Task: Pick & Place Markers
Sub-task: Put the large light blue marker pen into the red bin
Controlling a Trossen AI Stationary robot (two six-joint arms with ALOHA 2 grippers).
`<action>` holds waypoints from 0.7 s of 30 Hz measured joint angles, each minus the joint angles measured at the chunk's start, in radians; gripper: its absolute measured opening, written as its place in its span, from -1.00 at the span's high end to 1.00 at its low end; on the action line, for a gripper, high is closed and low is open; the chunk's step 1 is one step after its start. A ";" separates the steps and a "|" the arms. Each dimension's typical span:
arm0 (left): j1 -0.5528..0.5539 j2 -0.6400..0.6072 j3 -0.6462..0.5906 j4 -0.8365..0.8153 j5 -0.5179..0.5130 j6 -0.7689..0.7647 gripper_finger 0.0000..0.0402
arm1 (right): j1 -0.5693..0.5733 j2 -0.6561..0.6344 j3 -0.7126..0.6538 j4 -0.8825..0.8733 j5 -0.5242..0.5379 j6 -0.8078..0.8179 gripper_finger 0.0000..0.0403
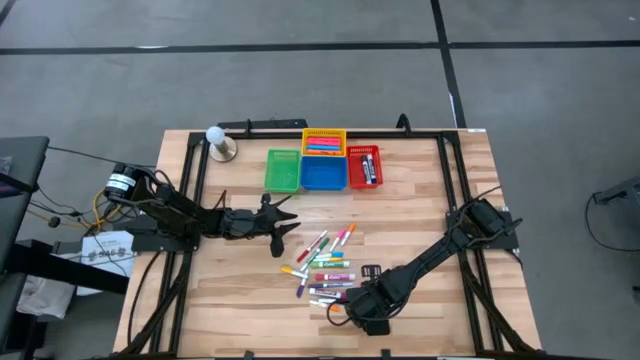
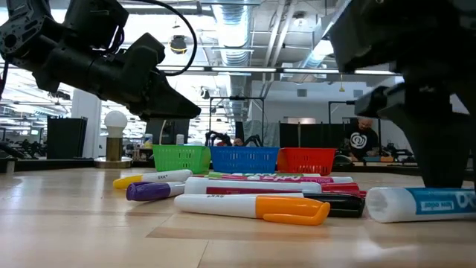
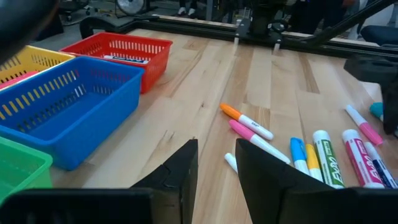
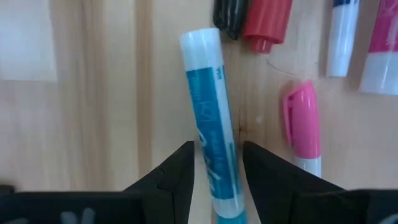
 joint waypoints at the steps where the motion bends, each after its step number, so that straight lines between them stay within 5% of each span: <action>1: 0.000 0.000 0.000 0.000 0.000 0.000 0.46 | 0.000 0.000 -0.008 0.008 0.001 0.000 0.36; 21: 0.000 0.000 0.000 0.000 0.045 -0.008 0.46 | 0.004 -0.006 -0.048 0.056 0.006 0.017 0.69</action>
